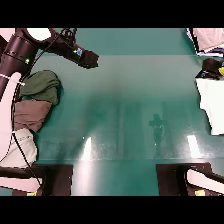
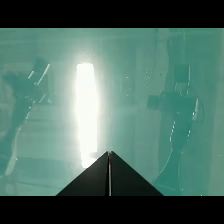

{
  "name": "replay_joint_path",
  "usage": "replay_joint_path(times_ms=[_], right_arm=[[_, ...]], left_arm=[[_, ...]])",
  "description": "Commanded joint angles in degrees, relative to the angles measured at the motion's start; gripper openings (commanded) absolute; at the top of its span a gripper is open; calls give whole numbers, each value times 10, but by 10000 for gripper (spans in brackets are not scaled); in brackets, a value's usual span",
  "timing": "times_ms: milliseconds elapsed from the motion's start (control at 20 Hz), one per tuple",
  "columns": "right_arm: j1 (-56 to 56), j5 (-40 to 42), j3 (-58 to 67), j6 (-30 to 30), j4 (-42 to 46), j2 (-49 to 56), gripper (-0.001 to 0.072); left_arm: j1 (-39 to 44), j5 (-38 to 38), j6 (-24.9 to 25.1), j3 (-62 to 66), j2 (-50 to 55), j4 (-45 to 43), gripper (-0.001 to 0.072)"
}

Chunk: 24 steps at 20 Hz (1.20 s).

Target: Fold the shirts.

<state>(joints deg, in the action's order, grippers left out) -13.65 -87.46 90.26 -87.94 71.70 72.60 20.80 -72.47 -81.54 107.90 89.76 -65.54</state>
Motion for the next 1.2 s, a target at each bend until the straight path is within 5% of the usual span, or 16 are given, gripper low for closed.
replay_joint_path(times_ms=[0,700,750,800,950,1150], right_arm=[[0,-5,0,0,0,0,23],[0,-16,0,0,0,0,23],[0,-16,0,0,0,0,23],[0,-15,0,0,0,0,23],[0,-19,0,0,0,0,23],[0,-26,0,0,0,0,23]], left_arm=[[0,0,0,0,0,0,27],[0,16,20,0,0,-12,30],[-1,21,35,0,0,-50,243],[-5,22,17,0,0,-117,584],[-40,8,-78,-8,0,-326,623],[-139,29,-96,-98,0,-338,623]])
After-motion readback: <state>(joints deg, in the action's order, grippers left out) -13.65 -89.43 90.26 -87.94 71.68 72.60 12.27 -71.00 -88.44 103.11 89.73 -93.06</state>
